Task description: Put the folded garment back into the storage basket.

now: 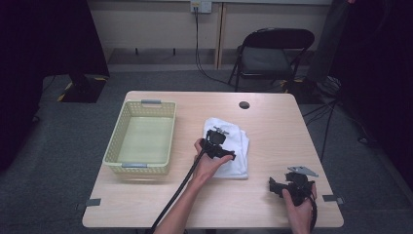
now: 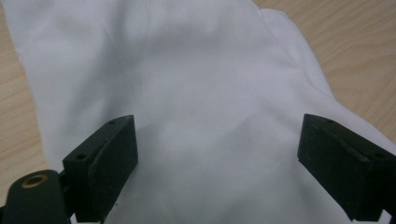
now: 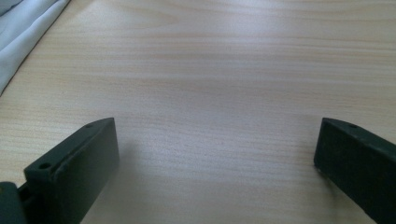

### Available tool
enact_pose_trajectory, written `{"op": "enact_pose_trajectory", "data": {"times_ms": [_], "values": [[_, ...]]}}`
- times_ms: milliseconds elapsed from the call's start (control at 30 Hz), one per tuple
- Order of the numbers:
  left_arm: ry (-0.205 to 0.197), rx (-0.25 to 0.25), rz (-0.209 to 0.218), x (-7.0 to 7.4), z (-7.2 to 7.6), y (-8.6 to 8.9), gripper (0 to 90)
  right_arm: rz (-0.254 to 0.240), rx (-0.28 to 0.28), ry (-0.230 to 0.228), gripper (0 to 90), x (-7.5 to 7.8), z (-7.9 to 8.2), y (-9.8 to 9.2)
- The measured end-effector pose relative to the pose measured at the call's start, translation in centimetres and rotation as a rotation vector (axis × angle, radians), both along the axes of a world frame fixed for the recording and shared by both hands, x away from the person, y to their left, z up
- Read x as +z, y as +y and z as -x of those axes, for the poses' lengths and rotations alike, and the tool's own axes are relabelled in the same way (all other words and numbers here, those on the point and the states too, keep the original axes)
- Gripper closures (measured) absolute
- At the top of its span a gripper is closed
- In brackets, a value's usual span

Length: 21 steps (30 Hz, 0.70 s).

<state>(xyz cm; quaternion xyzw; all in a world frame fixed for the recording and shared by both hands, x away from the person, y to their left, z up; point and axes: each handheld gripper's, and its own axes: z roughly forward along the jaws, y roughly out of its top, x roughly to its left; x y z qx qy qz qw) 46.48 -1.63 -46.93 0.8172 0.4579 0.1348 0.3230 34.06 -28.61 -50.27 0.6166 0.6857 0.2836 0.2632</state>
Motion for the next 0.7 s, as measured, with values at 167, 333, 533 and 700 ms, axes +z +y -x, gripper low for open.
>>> {"op": "enact_pose_trajectory", "data": {"times_ms": [167,333,533,700], "values": [[-0.005,0.010,-0.024,-0.5,0.0,-0.4,11.3,0.000,0.000,0.000,0.0,0.0,0.0,0.0],[-0.010,0.008,-0.065,-1.2,0.0,-0.9,10.4,0.000,0.000,0.000,0.0,0.0,0.0,0.0],[-0.038,0.027,-0.111,-1.7,0.4,-1.3,8.3,0.000,0.000,0.000,0.0,0.0,0.0,0.0],[-0.056,0.022,-0.124,-1.8,0.4,-1.3,6.1,0.000,0.000,0.000,0.0,0.0,0.0,0.0]]}}
